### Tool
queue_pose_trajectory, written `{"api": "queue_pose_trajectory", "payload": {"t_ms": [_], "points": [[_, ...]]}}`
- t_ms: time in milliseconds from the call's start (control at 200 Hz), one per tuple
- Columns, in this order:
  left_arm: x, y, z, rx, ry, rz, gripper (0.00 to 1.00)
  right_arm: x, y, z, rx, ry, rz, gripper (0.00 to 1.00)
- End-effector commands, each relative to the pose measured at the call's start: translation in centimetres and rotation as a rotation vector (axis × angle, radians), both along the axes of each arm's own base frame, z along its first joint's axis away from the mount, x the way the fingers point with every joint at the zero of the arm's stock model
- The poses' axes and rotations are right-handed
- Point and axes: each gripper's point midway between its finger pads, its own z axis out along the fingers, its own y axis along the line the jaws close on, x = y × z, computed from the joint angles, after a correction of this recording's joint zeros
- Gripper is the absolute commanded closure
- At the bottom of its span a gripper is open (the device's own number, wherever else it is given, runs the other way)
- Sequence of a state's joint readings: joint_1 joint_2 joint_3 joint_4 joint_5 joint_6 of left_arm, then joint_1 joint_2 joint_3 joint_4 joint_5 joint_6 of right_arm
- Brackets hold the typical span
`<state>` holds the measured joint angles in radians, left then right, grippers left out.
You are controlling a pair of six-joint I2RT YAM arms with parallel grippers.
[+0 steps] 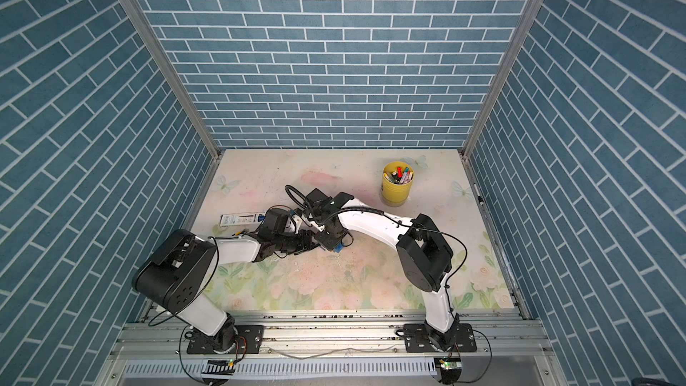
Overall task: Assemble the letter y with lego
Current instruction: Assemble the lego brick with the lego brick.
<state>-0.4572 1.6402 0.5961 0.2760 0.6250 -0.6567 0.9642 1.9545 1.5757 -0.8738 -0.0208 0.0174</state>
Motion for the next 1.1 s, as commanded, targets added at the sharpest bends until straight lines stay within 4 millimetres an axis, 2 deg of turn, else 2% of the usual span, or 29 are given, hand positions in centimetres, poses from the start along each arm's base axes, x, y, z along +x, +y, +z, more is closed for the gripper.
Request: {"api": "queue_pose_trajectory", "payload": {"t_ms": [0, 345, 605, 1095], "points": [[-5.9, 5.7, -8.2, 0.306, 0.284, 0.069, 0.43, -1.6, -1.3, -3.9, -0.111, 0.078, 0.054, 0.81], [-5.9, 5.7, -8.1, 0.303, 0.281, 0.070, 0.43, -1.6, -1.2, -3.6, -0.107, 0.077, 0.053, 0.82], [-5.6, 5.6, -7.4, 0.287, 0.265, 0.082, 0.43, -1.3, -1.1, -1.8, -0.078, 0.044, 0.046, 0.82], [-4.9, 6.5, -5.9, 0.238, 0.226, 0.147, 0.42, -1.3, -1.3, -1.8, -0.089, 0.048, 0.046, 0.82]]}}
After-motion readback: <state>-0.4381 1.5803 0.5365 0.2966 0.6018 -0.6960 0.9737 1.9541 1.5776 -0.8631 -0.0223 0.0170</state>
